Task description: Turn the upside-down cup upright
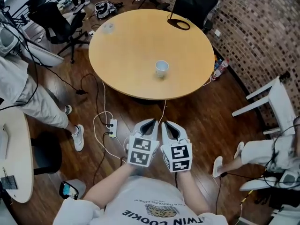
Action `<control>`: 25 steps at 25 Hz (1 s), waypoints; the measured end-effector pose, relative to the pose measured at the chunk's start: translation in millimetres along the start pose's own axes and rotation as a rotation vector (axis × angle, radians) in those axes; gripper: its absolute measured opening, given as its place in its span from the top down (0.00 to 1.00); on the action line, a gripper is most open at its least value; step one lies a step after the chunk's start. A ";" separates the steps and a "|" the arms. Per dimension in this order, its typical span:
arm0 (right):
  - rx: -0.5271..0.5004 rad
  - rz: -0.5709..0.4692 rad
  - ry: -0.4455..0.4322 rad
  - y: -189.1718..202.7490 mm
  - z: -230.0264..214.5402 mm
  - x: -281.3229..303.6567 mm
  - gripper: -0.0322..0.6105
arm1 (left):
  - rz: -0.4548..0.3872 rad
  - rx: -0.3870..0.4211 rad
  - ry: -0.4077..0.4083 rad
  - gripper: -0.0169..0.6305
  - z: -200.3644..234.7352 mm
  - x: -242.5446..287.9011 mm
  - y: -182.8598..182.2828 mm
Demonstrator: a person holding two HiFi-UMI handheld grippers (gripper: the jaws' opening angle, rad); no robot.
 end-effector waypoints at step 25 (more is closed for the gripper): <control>-0.370 0.142 -0.066 -74.7 -95.8 200.6 0.85 | -0.031 -0.027 -0.039 0.97 122.2 134.0 -95.4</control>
Point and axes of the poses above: the fingertips, and each gripper's own axes: x forward along the fingers, z to its left, y out of its underside, the point moved 5 cm from there along -x, backward along the fingers, and after that the axes turned 3 degrees about -x, right-handed, at the moved point
